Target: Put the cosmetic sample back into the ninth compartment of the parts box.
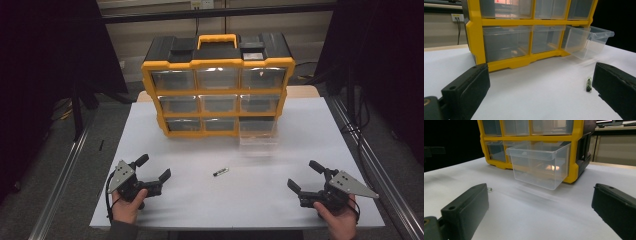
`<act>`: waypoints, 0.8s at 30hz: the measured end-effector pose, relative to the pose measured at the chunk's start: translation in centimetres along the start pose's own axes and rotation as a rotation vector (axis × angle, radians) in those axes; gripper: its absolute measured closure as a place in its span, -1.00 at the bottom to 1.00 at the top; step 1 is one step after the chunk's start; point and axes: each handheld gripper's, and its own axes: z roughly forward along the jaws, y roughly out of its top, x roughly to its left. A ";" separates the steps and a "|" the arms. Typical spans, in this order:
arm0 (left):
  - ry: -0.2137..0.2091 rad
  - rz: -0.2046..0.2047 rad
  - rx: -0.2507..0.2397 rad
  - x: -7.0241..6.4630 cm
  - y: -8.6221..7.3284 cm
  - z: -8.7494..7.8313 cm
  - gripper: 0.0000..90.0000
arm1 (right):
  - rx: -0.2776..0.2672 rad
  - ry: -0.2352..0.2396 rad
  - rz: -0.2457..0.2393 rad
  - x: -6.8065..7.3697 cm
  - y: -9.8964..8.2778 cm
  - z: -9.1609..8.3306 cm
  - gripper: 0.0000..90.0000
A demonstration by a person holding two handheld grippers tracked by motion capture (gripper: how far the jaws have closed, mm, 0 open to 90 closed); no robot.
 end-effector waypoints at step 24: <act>-0.028 0.009 0.031 -1.1 0.5 1.4 -0.98 | 0.006 0.014 0.006 0.1 0.2 0.1 -0.98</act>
